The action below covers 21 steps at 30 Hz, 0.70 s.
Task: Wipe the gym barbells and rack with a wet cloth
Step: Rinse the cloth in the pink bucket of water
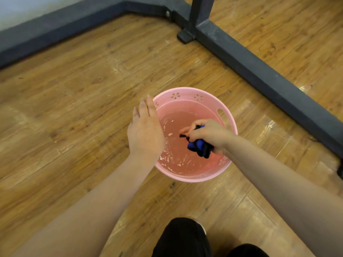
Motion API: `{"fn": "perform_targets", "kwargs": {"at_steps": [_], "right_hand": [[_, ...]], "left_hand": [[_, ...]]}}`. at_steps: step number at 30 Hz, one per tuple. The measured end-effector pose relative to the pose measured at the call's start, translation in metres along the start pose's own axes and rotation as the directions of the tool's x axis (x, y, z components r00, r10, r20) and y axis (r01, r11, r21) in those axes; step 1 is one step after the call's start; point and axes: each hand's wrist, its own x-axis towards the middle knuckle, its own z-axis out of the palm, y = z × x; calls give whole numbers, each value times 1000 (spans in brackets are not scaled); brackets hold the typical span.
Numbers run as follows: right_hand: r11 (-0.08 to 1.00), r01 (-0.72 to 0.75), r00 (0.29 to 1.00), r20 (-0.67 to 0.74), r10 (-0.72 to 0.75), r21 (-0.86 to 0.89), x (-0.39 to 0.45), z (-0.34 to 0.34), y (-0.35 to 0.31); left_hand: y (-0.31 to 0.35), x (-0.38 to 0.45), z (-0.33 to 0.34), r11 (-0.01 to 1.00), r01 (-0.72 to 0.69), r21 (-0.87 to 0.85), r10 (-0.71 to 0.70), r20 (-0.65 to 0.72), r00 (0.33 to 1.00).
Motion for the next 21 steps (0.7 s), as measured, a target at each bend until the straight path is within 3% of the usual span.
{"fn": "perform_targets", "kwargs": {"at_steps": [3, 8, 16, 21], "right_hand": [[962, -9, 1000, 19, 4, 272, 1, -1, -3], [850, -73, 997, 39, 61, 521, -1, 11, -5], [676, -127, 990, 47, 136, 726, 2, 20, -1], [678, -96, 975, -70, 213, 729, 2, 21, -4]], "left_hand": [[0, 0, 0, 1000, -1, 10, 1, -3, 1000], [1, -1, -1, 1000, 5, 2, -5, 2, 1000], [0, 0, 1, 1000, 5, -2, -5, -14, 1000], [0, 0, 2, 1000, 3, -11, -4, -27, 1000]]}}
